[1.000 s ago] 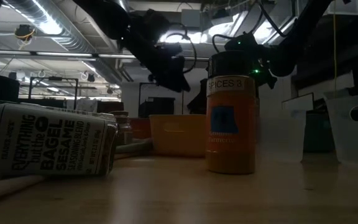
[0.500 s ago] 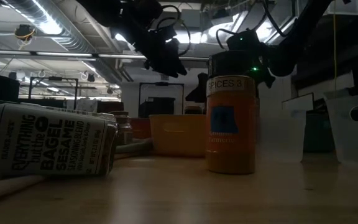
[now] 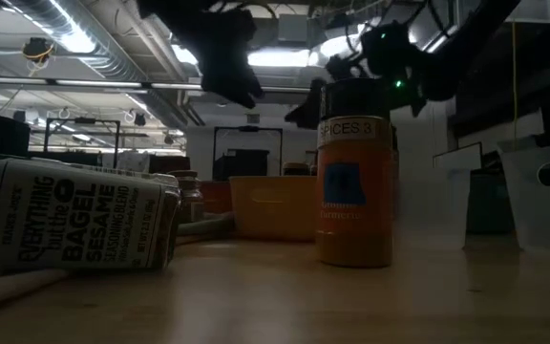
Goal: Sort spices by type
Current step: Put the brown seasoning bottle into the orange bin
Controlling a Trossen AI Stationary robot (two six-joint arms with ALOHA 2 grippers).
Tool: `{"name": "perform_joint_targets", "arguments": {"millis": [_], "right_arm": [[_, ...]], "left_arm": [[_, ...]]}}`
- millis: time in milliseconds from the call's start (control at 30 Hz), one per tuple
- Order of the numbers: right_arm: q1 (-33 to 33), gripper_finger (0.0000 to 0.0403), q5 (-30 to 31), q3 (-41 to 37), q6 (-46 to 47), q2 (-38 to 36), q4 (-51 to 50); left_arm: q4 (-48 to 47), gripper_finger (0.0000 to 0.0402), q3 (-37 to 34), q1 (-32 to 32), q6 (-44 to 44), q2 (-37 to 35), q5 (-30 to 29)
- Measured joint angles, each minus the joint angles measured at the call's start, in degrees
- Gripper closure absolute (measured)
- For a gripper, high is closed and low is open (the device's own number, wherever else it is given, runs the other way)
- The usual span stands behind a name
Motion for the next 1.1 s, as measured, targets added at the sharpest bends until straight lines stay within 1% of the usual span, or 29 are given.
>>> {"name": "perform_joint_targets", "arguments": {"millis": [133, 300, 500, 700, 867, 1033, 1100], "right_arm": [[0.02, 0.0141, -2.60, 0.00, -0.42, -5.00, -3.28], [0.00, 0.0141, -5.40, 0.00, -0.57, -12.34, -9.18], [0.01, 0.0141, -9.30, -0.01, -0.59, -21.60, -18.04], [0.02, 0.0141, -11.89, -0.02, -0.59, -28.77, -25.26], [0.00, 0.0141, -12.06, -0.02, -0.59, -32.56, -30.44], [0.01, 0.0141, -14.42, -0.02, -0.45, -34.46, -34.16], [0.00, 0.0141, -15.70, -0.02, -0.43, -34.91, -34.71]], "left_arm": [[-7.13, 0.0141, -0.01, -5.64, -3.08, -0.13, 2.33], [-10.13, 0.0141, -1.19, -11.54, -4.32, 0.31, 2.53], [-9.10, 0.0141, -5.35, -15.97, -6.96, 0.27, 2.46], [-6.88, 0.0141, -9.60, -17.64, -11.70, 0.31, 1.95], [-2.76, 0.0141, -13.20, -19.03, -12.46, 0.34, 1.86], [-0.95, 0.0141, -15.07, -20.33, -13.65, 0.98, 1.91], [1.12, 0.0141, -15.63, -20.79, -13.60, 1.23, 1.91]]}}
